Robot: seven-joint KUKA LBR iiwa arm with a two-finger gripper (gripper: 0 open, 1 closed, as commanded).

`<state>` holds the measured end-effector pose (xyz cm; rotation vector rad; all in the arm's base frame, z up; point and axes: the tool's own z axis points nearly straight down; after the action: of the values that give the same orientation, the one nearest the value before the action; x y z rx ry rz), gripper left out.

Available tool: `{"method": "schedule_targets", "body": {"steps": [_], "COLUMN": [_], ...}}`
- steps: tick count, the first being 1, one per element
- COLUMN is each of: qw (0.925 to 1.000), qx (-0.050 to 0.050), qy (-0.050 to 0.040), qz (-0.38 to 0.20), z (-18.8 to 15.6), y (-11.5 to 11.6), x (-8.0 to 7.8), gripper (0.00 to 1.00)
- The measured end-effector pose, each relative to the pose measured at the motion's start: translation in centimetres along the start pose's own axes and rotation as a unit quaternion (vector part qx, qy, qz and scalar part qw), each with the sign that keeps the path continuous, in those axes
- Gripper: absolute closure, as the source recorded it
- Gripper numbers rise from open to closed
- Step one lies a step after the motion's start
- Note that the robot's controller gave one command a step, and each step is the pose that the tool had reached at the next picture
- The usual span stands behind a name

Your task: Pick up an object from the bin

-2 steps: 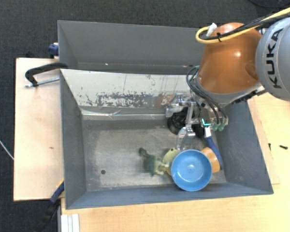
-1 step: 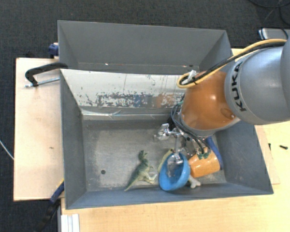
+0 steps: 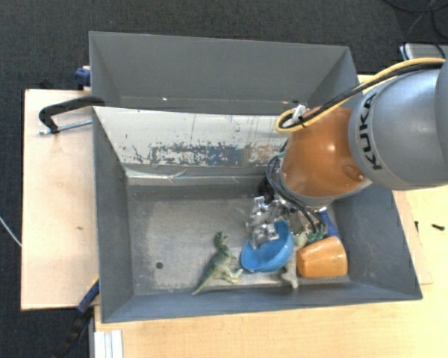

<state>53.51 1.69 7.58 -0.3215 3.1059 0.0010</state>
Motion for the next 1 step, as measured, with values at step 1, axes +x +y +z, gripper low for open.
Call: {"method": "schedule_targets", "body": {"steps": [1], "qw": [0.9921], "qx": [0.001], "qy": [0.0038], "qz": [0.126], "z": [-7.03], "y": [-1.73], "x": [-0.31], "gripper": [1.00]}}
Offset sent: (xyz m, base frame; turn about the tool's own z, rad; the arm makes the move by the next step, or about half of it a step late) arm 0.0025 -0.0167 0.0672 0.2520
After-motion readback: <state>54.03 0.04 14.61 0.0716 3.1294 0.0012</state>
